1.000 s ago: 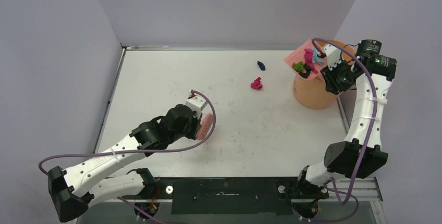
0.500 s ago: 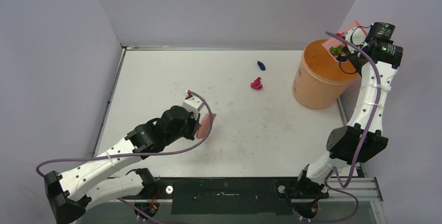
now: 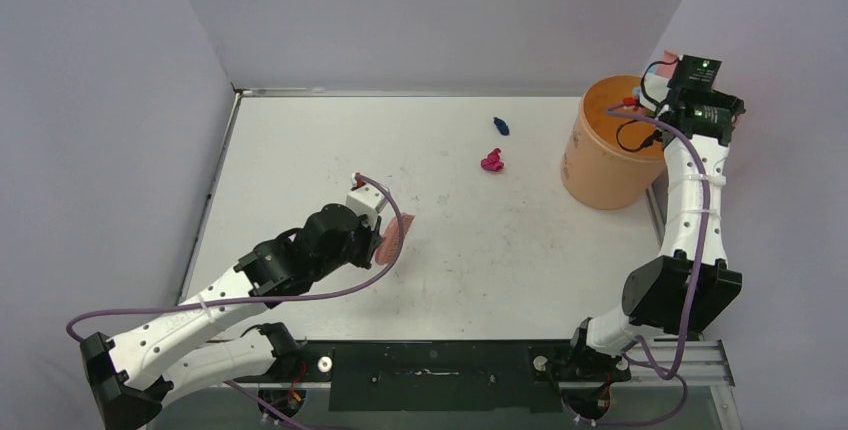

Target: Sweep away the paper scraps from the table

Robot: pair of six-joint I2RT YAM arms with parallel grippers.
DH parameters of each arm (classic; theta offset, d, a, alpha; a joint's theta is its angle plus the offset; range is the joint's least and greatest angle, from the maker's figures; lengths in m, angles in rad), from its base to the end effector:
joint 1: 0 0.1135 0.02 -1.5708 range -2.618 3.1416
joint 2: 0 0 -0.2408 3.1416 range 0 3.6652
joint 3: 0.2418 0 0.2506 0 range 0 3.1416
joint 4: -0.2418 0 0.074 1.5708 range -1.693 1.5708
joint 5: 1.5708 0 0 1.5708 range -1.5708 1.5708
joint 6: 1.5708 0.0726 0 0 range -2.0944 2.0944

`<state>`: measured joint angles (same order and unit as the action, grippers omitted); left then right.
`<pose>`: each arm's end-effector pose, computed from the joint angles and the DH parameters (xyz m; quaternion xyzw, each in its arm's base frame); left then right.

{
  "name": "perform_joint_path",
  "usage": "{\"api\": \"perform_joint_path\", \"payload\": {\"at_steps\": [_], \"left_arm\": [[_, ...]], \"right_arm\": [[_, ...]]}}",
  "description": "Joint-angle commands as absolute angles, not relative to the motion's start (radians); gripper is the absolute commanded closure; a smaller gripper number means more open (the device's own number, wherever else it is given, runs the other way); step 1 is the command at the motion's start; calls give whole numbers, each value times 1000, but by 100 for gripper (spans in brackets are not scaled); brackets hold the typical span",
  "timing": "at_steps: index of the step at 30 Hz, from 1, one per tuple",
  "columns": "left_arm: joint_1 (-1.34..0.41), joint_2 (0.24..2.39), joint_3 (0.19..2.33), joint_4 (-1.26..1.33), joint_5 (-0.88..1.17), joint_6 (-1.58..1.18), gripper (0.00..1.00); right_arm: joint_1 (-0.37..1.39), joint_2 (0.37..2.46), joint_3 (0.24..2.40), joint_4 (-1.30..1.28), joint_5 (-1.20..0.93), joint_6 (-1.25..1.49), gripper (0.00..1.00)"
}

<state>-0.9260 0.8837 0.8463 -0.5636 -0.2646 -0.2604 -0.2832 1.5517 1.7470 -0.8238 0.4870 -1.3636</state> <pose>0.1543 -0.1736 0.2691 0.2284 0.8490 -0.1615 0.4484 0.3306 -0.1316 0.3791 -0.3509 0.7979 -0.4691 0.1419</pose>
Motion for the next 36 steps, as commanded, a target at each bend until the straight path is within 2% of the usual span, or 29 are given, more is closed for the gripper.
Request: {"api": "perform_joint_path", "payload": {"at_steps": [1, 10, 15, 19, 21, 28, 32, 36], "left_arm": [[-927, 883, 854, -516, -284, -268, 100], [-928, 910, 861, -530, -305, -258, 100], [-927, 910, 859, -521, -307, -258, 100], [-926, 915, 868, -492, -286, -250, 100], [-925, 918, 888, -463, -276, -245, 100], [-920, 1003, 1028, -408, -278, -260, 100], [-918, 1099, 1113, -333, -309, -290, 100], [-909, 1223, 1225, -244, -368, -340, 100]], "right_arm": [[-258, 1460, 1664, -611, 643, -1538, 89], [-259, 1427, 1611, -603, 631, -1517, 91], [-278, 1454, 1692, -660, 598, -1394, 93], [-342, 1510, 1896, -881, 398, -1169, 95], [-366, 1524, 1933, -989, 303, -1070, 95], [-374, 1493, 1917, -1192, 1, -865, 95], [-372, 1463, 1931, -1327, -259, -866, 95], [-348, 1364, 1849, -1365, -438, -865, 95]]}}
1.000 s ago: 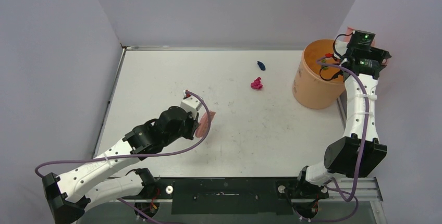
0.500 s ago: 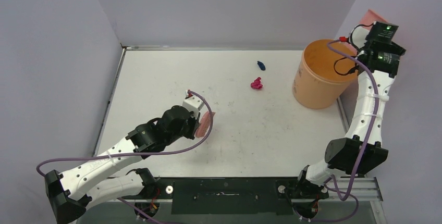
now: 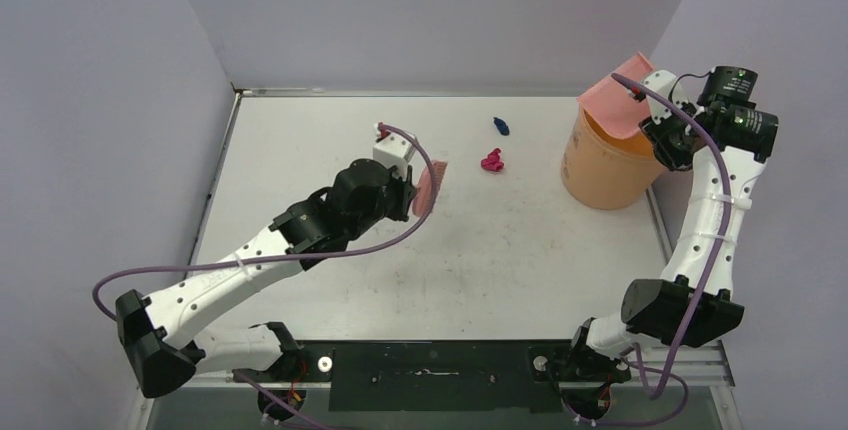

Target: Sweep away the paper scraps from the table

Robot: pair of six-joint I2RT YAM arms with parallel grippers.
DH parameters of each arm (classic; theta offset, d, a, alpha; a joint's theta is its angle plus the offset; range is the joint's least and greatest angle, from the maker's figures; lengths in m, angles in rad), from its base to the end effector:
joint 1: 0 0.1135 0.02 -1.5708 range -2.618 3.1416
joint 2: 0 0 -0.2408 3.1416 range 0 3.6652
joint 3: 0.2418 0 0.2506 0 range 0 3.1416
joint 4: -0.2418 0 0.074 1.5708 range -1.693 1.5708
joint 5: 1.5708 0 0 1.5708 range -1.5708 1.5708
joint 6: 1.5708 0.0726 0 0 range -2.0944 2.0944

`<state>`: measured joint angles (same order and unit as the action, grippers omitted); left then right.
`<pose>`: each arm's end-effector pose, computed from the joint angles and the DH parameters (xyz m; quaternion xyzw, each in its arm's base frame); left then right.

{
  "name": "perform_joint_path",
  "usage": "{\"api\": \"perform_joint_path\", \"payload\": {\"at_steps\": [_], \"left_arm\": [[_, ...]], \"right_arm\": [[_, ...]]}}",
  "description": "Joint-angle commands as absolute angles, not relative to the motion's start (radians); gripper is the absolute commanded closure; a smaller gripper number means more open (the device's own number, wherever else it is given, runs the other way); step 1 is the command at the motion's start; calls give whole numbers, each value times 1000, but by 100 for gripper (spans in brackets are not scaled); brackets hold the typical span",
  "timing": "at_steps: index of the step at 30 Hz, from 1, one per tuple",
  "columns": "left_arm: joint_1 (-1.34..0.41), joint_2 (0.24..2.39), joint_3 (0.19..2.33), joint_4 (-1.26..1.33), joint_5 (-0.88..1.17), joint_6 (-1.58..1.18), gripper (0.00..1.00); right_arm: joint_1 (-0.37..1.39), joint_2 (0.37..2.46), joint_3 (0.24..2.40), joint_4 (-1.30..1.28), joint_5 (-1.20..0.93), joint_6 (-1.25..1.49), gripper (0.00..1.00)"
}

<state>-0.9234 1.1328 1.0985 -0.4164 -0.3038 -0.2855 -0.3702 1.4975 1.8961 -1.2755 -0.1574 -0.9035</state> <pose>0.1935 -0.2199 0.3208 0.1863 0.8204 -0.1929 0.5049 0.2805 -0.0967 0.3914 -0.2728 0.8973 -0.1421 0.3165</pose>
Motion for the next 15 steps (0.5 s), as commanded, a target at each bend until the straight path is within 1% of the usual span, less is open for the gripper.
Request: {"api": "perform_joint_path", "payload": {"at_steps": [1, 5, 9, 12, 15], "left_arm": [[-903, 1257, 1261, -228, -389, -350, 100], [-866, 1400, 1369, -129, -423, -441, 100], [-790, 1546, 1447, 3, -394, -632, 100], [-743, 1687, 1530, 71, -338, -777, 100], [-717, 1841, 1595, 143, -295, -907, 100]], "right_arm": [[-340, 1332, 1787, -1359, -456, -862, 95], [-302, 1214, 1554, -1318, -484, -848, 95], [-294, 1081, 1267, -1264, -556, -848, 95], [-285, 1007, 1138, -1198, -531, -824, 95], [-282, 961, 1066, -1182, -500, -824, 95]]}}
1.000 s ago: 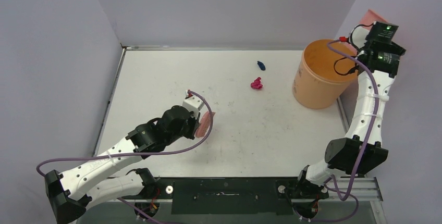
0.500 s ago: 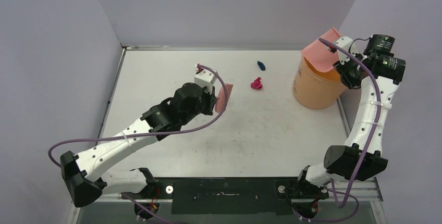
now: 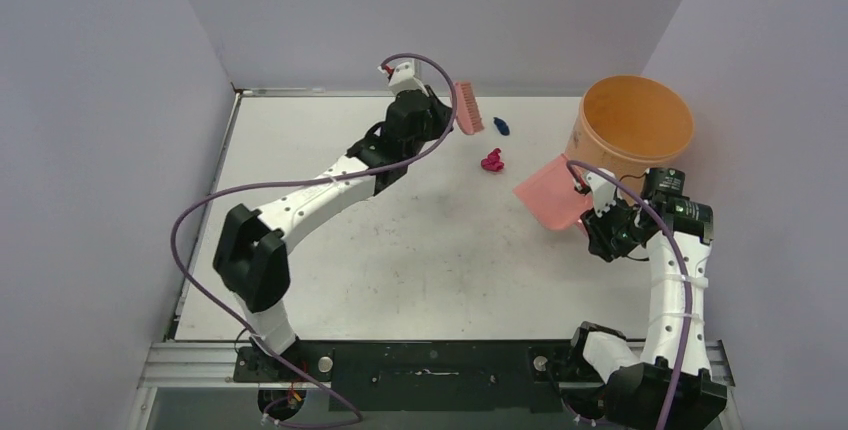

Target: Sweep away the paper scraps from the table

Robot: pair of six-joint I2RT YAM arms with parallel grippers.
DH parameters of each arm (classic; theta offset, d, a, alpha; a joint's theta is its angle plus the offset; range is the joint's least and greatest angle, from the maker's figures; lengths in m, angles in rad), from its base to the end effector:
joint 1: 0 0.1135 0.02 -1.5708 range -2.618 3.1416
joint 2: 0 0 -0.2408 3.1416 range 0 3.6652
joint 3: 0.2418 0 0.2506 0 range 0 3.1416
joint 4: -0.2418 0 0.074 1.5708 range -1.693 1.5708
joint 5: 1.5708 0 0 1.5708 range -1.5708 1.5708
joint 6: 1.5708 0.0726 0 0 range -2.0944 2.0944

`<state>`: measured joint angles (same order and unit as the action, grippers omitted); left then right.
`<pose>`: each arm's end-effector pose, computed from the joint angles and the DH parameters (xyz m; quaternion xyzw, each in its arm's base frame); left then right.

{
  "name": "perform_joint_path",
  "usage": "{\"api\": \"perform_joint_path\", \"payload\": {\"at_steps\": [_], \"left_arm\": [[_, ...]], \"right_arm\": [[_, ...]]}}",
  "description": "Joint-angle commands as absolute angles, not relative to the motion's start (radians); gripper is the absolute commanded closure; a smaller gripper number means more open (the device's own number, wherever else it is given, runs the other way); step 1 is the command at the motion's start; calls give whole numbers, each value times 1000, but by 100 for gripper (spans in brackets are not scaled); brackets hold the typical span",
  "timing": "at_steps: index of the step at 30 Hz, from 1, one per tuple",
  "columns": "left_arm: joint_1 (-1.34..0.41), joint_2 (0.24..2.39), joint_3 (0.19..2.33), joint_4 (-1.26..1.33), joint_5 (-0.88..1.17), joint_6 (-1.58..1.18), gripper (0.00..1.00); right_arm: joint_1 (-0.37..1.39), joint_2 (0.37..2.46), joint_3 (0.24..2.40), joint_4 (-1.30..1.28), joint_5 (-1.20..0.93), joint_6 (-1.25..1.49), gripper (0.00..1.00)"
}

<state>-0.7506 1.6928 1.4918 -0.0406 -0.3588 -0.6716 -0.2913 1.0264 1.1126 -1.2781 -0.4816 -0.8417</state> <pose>0.3374 -0.2798 0.3288 -0.0794 0.7783 -0.2897 0.5514 0.1856 -0.0205 0.2717 -0.3024 0.9057 0.0995 0.2800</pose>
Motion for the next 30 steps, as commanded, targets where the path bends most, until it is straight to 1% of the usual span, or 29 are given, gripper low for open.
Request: {"api": "perform_joint_path", "payload": {"at_steps": [1, 6, 9, 12, 14, 16, 18, 21, 23, 27, 30], "left_arm": [[-713, 1873, 1618, 170, -289, -942, 100], [-706, 2156, 1754, 301, -247, -1118, 100], [-708, 2322, 1870, 358, -214, -1171, 100], [-725, 2464, 2064, 283, -207, -1186, 100], [-731, 2524, 2136, 231, -210, -1218, 100], [-730, 2543, 2144, 197, -205, -1258, 100], [-729, 2520, 2099, 197, -202, -1260, 100], [-725, 2425, 1945, 193, -223, -1277, 100], [-718, 2338, 1794, 214, -237, -1315, 100], [-719, 2116, 1403, 347, -306, -1410, 100], [-722, 1958, 1148, 425, -336, -1452, 100]], "right_arm": [[-281, 954, 1049, -1185, -495, -828, 95], [-278, 910, 974, -1176, -472, -854, 95], [-275, 921, 947, -1168, -428, -876, 95], [-273, 918, 888, -1144, -362, -913, 95], [-272, 902, 849, -1133, -322, -935, 95], [-270, 898, 829, -1142, -308, -955, 95], [-270, 899, 820, -1151, -312, -957, 95], [-270, 897, 812, -1147, -326, -956, 95], [-269, 895, 813, -1140, -327, -956, 95], [-267, 898, 839, -1142, -309, -962, 95], [-265, 891, 850, -1143, -287, -978, 95]]}}
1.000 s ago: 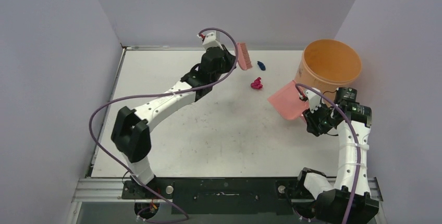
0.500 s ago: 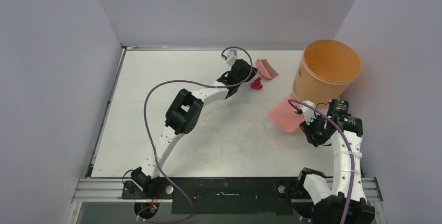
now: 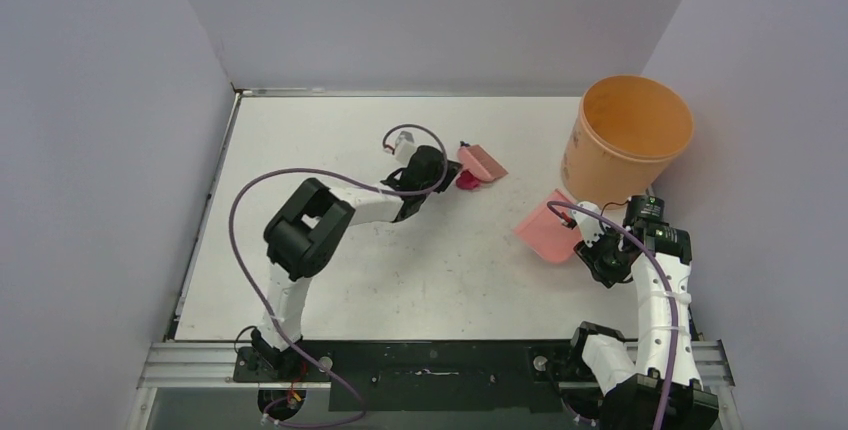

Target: Sweep away the paper scraps from the table

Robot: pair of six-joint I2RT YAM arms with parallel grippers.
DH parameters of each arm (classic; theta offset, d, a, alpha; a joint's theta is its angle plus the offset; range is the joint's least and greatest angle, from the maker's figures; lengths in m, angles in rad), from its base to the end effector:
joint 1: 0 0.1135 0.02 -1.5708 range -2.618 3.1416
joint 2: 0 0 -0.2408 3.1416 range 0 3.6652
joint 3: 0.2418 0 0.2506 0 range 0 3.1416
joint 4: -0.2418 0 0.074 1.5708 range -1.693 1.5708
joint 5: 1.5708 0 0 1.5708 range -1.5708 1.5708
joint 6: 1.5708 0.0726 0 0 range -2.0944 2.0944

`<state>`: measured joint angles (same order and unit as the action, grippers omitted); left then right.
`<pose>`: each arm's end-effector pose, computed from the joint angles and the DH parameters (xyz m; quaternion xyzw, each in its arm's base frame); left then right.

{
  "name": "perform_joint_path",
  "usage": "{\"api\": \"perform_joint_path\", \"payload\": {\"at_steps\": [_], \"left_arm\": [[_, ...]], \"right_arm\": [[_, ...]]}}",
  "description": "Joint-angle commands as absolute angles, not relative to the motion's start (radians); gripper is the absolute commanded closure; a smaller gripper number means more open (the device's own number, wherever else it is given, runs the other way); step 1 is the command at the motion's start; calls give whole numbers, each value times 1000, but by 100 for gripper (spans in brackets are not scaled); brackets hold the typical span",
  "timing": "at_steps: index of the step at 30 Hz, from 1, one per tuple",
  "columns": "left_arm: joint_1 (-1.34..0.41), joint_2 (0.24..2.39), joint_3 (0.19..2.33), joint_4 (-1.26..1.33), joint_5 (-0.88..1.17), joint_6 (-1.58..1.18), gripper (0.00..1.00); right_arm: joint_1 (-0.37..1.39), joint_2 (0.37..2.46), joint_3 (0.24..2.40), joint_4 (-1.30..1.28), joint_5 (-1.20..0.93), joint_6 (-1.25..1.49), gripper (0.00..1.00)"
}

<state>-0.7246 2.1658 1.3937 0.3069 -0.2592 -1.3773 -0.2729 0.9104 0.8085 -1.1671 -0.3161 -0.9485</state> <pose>0.3867 -0.3175 0.1215 -0.3348 0.7776 -0.3973 0.3541 0.1630 -0.0222 0.2021 -0.3459 0.9133 0.0423 0.2109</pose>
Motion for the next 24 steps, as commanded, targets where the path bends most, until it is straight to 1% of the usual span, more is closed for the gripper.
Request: {"api": "perform_joint_path", "payload": {"at_steps": [1, 8, 11, 13, 16, 19, 22, 23, 24], "left_arm": [[-726, 1905, 1064, 453, -339, -1457, 100], [-776, 1538, 566, 483, -374, -1440, 100], [-801, 1356, 437, 395, -398, -1427, 100], [-804, 1232, 398, 343, -398, -1383, 100], [-812, 1082, 421, 336, -376, -1218, 100], [-806, 1003, 531, 269, -315, -1106, 100], [-801, 993, 735, 43, -295, -954, 100], [-800, 1007, 847, -113, -306, -879, 100], [-798, 1026, 901, -224, -325, -826, 100]], "right_arm": [[-264, 888, 852, -1143, -282, -984, 95], [-260, 910, 881, -1157, -247, -1025, 95], [-258, 926, 899, -1166, -244, -1029, 95], [-256, 932, 901, -1169, -249, -1031, 95], [-244, 944, 902, -1171, -257, -1025, 95], [-226, 967, 923, -1199, -272, -1033, 95], [-194, 1001, 953, -1249, -280, -1072, 94], [-173, 1013, 958, -1256, -268, -1077, 94], [-151, 1024, 960, -1257, -250, -1074, 94]]}}
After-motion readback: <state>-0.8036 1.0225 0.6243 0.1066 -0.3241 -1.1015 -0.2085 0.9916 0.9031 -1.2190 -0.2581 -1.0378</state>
